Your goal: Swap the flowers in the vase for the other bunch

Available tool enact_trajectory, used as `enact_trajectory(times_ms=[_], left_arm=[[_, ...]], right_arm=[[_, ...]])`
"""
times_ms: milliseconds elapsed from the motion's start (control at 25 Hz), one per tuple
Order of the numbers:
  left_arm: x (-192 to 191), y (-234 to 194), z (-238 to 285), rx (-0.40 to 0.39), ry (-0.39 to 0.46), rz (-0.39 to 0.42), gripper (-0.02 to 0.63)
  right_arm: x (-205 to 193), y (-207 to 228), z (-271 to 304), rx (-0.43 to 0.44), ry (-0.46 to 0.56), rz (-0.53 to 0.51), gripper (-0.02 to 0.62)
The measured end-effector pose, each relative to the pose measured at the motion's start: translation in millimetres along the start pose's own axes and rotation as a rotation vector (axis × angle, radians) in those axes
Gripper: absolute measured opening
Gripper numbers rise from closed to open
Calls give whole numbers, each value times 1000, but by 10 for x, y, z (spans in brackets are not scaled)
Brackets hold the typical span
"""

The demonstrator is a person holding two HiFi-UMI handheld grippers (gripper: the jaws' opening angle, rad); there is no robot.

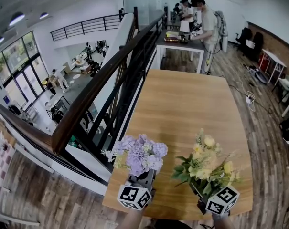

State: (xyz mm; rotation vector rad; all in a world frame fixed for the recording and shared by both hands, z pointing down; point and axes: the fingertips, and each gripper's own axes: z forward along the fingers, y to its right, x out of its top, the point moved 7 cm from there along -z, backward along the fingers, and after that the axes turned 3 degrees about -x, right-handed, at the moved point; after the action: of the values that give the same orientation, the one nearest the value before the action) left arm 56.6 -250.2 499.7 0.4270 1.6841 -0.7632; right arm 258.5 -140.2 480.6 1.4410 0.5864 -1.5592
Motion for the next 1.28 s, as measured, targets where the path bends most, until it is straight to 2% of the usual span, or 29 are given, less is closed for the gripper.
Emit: enact_trajectory(times_ms=[520,1280], left_arm=[[410,58,-149,-5,22,33,63],[918,287,-377,-57,63,46,60]], right_arm=[[196,-129,-52,-16,33,12,48],[520,-352,-192,-49,111,-10,48]])
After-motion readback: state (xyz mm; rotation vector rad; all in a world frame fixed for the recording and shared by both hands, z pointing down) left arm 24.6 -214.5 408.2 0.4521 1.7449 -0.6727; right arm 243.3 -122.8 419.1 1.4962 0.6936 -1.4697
